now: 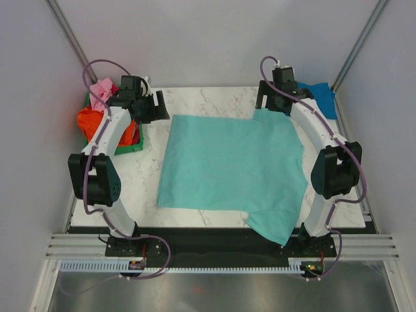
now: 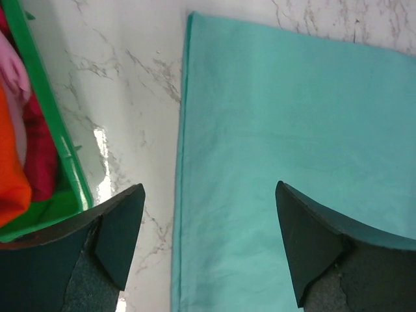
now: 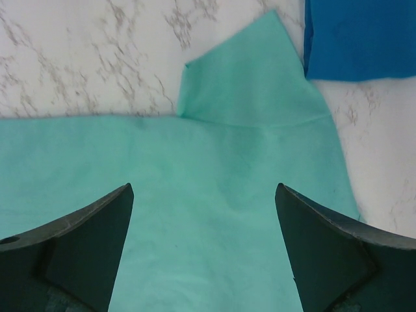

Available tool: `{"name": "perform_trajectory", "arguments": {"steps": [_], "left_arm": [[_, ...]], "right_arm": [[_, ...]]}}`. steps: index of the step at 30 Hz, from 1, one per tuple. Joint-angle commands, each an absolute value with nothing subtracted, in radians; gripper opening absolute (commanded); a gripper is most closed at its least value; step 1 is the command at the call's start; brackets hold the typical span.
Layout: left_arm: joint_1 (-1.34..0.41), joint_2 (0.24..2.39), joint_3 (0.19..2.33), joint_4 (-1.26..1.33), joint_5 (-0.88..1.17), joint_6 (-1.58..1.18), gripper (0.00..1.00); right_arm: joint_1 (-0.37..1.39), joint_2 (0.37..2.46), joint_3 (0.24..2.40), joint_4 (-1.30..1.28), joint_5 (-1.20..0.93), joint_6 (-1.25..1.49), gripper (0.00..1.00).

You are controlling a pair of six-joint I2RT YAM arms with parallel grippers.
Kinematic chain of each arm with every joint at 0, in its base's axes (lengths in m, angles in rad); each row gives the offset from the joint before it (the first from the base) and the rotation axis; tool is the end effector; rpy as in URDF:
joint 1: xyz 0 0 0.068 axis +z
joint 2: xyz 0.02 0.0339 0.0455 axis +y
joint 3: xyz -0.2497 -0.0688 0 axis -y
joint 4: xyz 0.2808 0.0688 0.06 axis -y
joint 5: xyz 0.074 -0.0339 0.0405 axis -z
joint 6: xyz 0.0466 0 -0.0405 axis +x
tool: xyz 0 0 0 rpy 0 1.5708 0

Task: Fold and stack the t-shirts
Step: Flatten the tshirt out

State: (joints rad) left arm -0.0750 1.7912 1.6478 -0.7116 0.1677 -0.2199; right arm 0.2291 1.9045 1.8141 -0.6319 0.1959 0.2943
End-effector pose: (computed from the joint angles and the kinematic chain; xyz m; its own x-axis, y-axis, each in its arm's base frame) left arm 0.4380 -0.0407 0.2859 -0.7743 -0.1575 -0.6129 0.0146 0.9638 -0.2661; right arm 0.4663 0.0994 0.3047 -0.6395 0.1430 -0.7554 0.1097 0.9895 0.0945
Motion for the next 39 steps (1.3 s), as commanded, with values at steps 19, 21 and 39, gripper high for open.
{"name": "perform_trajectory", "arguments": {"steps": [19,21,39], "left_arm": [[-0.204,2.278,1.914,-0.635,0.25,-0.35,0.86],[-0.193,2.325,1.945,-0.649,0.245,-0.359,0.85],[-0.054,2.454,2.244,-0.79,0.279,-0.356,0.85]], "right_arm": [[0.133,2.218,1.747,-0.586,0.018,0.391,0.98],[0.14,2.266,1.779,-0.586,0.009,0.394,0.98],[0.19,2.553,2.253,-0.611,-0.173,0.469,0.98]]}}
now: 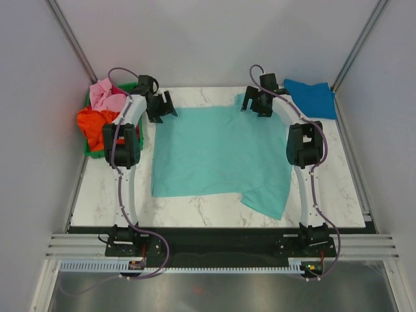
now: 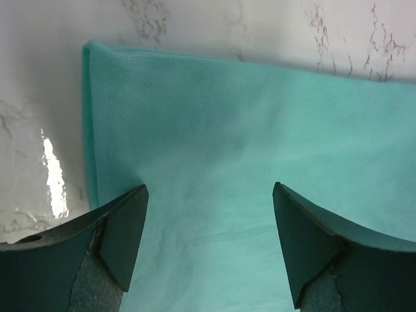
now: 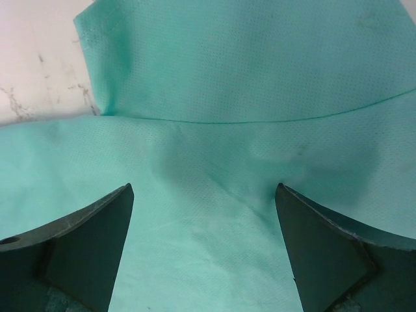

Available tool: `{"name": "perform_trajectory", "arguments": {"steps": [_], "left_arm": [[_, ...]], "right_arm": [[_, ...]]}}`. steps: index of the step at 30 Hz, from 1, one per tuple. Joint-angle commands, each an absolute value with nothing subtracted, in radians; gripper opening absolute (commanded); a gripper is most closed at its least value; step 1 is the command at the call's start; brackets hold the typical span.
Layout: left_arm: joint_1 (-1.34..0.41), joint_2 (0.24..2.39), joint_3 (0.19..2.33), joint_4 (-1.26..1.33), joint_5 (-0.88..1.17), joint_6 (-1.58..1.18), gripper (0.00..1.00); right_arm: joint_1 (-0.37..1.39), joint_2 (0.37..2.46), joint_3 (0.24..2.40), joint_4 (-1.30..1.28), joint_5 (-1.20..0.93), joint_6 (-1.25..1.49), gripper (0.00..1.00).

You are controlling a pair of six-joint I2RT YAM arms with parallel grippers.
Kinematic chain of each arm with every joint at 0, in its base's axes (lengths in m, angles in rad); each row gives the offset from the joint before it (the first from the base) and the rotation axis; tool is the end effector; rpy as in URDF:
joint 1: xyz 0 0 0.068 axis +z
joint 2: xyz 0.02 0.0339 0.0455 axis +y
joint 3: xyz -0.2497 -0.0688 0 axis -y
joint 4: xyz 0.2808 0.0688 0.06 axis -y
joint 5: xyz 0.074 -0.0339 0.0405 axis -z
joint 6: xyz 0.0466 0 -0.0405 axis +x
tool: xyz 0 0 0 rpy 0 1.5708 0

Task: Fold and stack the t-shirts
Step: Flatten the tshirt out, then fold the tshirt

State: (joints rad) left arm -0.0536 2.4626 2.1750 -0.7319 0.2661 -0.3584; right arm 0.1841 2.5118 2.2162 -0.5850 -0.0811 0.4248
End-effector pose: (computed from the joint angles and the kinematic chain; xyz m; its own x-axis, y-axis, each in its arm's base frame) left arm 0.5614 -0.0424 0.1469 -0.8630 -0.2926 -0.4119 -0.1212 0.9113 -0.3935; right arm 0.5740 0.1107 0.1433 -0.7868 0.2713 -0.5544 0.1000 0.9424 0.3193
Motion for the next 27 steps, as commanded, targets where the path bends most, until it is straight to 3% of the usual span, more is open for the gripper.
{"name": "perform_trajectory", "arguments": {"steps": [1,3,4,10,15,17,24,27], "left_arm": [[-0.055,2.442,2.247,-0.792,0.287,-0.357,0.86],[-0.058,2.375,2.243,-0.798,0.301,-0.359,0.88],[-0.064,2.347,2.237,-0.813,0.299,-0.356,0.97],[-0.112,1.886,1.892,-0.822,0.198,-0.296,0.96],[-0.114,1.447,1.337,-0.782,0.068,-0.403,0.95],[-0.121,1.262,1.164,-0.778,0.046,-0.493,0.89],[-0.159,0.953,0.755,-0.792,-0.116,-0.731,0.89],[-0.296,0.885,0.703,-0.818,-0.253,-0.9,0.93]], "right_arm": [[0.192,2.539,2.256,-0.607,-0.173,0.469,0.98],[0.19,2.517,2.261,-0.606,-0.16,0.459,0.98],[0.19,2.487,2.258,-0.607,-0.155,0.451,0.98],[0.201,2.192,2.062,-0.545,-0.134,0.434,0.98],[0.268,1.815,1.619,-0.37,-0.006,0.419,0.98],[0.293,1.651,1.422,-0.313,0.02,0.495,0.98],[0.399,1.318,0.942,-0.178,-0.117,0.632,0.98],[0.443,1.194,0.809,-0.156,-0.153,0.643,0.98]]}}
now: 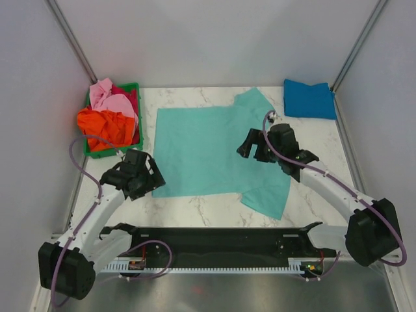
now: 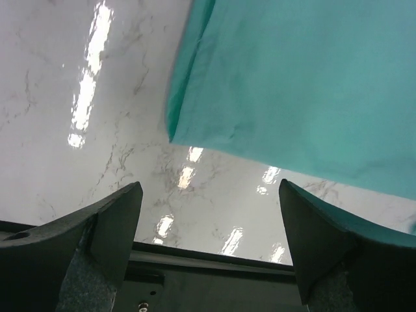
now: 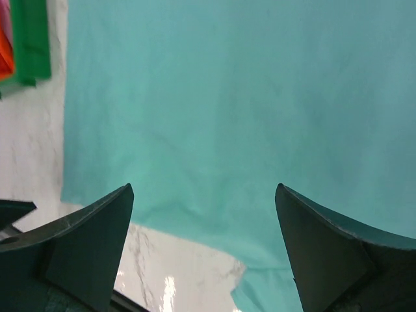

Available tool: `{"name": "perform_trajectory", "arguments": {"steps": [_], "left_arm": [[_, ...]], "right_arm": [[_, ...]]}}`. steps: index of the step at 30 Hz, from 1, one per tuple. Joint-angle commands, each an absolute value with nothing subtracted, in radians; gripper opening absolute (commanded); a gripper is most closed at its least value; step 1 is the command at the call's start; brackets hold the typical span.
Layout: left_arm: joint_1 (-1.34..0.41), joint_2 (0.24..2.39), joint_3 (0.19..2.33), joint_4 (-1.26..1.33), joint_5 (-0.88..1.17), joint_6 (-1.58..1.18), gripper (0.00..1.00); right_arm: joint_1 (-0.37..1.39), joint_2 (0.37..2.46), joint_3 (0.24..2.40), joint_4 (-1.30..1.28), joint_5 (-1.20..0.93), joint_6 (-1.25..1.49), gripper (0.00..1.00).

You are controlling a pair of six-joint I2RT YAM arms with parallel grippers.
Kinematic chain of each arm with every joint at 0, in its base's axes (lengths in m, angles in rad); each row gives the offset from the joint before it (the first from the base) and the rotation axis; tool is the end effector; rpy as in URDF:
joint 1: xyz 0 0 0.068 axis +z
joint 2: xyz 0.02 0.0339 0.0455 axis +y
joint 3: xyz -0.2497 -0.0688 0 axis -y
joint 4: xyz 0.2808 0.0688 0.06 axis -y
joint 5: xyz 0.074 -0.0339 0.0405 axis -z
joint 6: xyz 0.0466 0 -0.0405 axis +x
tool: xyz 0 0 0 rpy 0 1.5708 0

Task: Fold and stack the t-shirts
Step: Fold the tshirt

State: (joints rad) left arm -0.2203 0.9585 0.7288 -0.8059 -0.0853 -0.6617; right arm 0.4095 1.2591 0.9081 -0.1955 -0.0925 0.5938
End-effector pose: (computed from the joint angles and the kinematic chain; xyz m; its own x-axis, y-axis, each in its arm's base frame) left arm 0.2204 -0.0453 0.2087 -0.7700 -0.4550 -0.4474 -0.3774 0.8901 -0.2556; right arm 0.3015 0.1356 0.2484 -0.6574 0.3220 -0.6812 -0.1218 0.8468 0.5178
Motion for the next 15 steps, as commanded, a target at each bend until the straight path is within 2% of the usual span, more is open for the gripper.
{"name": "perform_trajectory", "arguments": {"steps": [1,6,13,15], "left_arm": [[-0.296,0.876,0.662,-0.801,-0.258,-0.932,0.94],[-0.295,0.868,0.552,-0.707,-0.337,-1.0,0.94],[-0.293,0.848,0.39,-0.531,-0.287,-1.02,0.82],[-0.293,0.851,0.373,-0.488,-0.278,-1.019,0.79]], "right_arm": [[0.452,1.171,0.757,-0.156,-0.161,0.643,0.98],[0.459,1.017,0.687,-0.207,-0.195,0.598,0.98],[0.457,0.855,0.686,-0.403,-0.106,0.592,0.98],[0.457,0.807,0.695,-0.469,0.016,0.615,0.98]]}}
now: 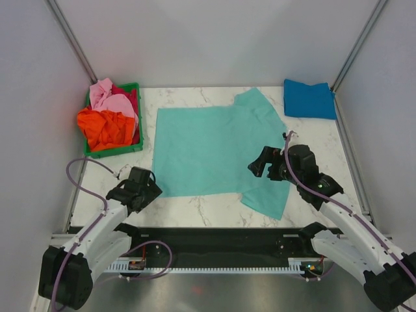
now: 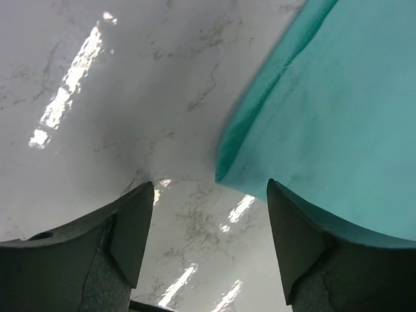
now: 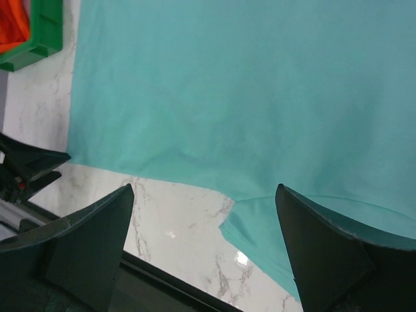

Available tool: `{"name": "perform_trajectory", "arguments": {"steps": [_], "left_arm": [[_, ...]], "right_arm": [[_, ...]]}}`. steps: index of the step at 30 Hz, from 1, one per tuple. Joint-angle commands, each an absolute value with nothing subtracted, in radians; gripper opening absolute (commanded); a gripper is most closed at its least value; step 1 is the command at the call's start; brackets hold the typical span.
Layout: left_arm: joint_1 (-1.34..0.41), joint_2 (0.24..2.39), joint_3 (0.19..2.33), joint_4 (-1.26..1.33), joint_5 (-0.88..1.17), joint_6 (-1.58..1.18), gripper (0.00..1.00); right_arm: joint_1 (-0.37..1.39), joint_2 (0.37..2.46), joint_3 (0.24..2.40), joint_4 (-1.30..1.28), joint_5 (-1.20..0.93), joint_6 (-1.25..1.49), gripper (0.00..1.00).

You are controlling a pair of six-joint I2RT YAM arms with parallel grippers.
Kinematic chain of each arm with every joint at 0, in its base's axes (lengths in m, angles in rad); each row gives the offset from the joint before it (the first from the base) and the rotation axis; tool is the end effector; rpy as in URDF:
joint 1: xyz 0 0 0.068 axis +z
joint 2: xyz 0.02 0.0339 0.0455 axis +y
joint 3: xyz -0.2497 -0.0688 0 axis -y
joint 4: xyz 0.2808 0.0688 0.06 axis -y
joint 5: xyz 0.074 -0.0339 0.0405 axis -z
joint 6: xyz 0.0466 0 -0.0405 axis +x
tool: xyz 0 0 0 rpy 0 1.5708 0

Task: Fold and stack the t-shirts
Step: Fold the tshirt

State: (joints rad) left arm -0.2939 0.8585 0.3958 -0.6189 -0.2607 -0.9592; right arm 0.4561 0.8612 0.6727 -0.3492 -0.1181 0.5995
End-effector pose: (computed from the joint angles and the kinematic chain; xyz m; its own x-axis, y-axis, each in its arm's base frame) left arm 0.1861 -0.0438 0.1258 -0.6193 -0.6391 -0.4561 -0.5976 0.7605 -0.2541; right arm 0.2199 0.1140 0.2476 -0.6777 0.2916 -0.6751 -0.1767 0.8265 0.5344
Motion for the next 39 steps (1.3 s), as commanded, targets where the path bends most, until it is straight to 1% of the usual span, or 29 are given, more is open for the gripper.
{"name": "perform_trajectory", "arguments": {"steps": [1,2,6,9,10,12,13,15,16,24,29,32,33,34,36,37,39], "left_arm": [[-0.291,0.859,0.367,-0.483,-0.279,-1.017,0.76],[-0.291,0.862,0.364,-0.477,-0.284,-1.011,0.75],[-0.293,0.876,0.36,-0.44,-0.293,-0.988,0.7],[-0.293,0.873,0.357,-0.405,-0.29,-0.973,0.57],[-0.293,0.871,0.356,-0.394,-0.288,-0.968,0.43],[-0.293,0.864,0.354,-0.388,-0.281,-0.957,0.3],[-0.293,0.861,0.351,-0.379,-0.273,-0.948,0.18],[-0.293,0.854,0.353,-0.353,-0.246,-0.908,0.09],[-0.293,0.854,0.359,-0.354,-0.242,-0.897,0.02],[-0.293,0.772,0.367,-0.33,-0.29,-0.773,0.02],[-0.293,0.707,0.333,-0.299,-0.252,-0.746,0.02],[-0.293,0.678,0.319,-0.284,-0.241,-0.736,0.02],[-0.293,0.673,0.316,-0.284,-0.241,-0.733,0.02],[-0.293,0.667,0.313,-0.282,-0.239,-0.735,0.02],[-0.293,0.649,0.307,-0.282,-0.239,-0.733,0.02],[-0.293,0.64,0.305,-0.284,-0.239,-0.732,0.02],[-0.293,0.618,0.299,-0.284,-0.236,-0.729,0.02]], "right_arm": [[0.457,0.798,0.713,-0.544,0.065,0.63,0.98],[0.457,0.79,0.724,-0.573,0.128,0.637,0.98],[0.457,0.773,0.736,-0.64,0.163,0.641,0.98],[0.457,0.77,0.724,-0.653,0.161,0.647,0.98],[0.457,0.77,0.721,-0.664,0.163,0.652,0.98],[0.459,0.767,0.719,-0.678,0.172,0.673,0.98],[0.457,0.767,0.721,-0.714,0.219,0.69,0.98],[0.459,0.767,0.723,-0.773,0.306,0.742,0.98],[0.463,0.77,0.719,-0.802,0.342,0.777,0.98],[0.571,0.893,0.669,-0.877,0.38,0.975,0.98],[0.69,0.914,0.586,-0.865,0.385,1.133,0.98],[0.781,0.992,0.595,-0.884,0.394,1.189,0.98],[0.81,1.027,0.594,-0.885,0.393,1.247,0.98],[0.86,1.037,0.578,-0.882,0.385,1.277,0.97],[0.887,1.031,0.531,-0.864,0.368,1.339,0.93],[0.888,1.022,0.517,-0.845,0.358,1.35,0.86],[0.888,0.987,0.511,-0.838,0.374,1.353,0.78]]}}
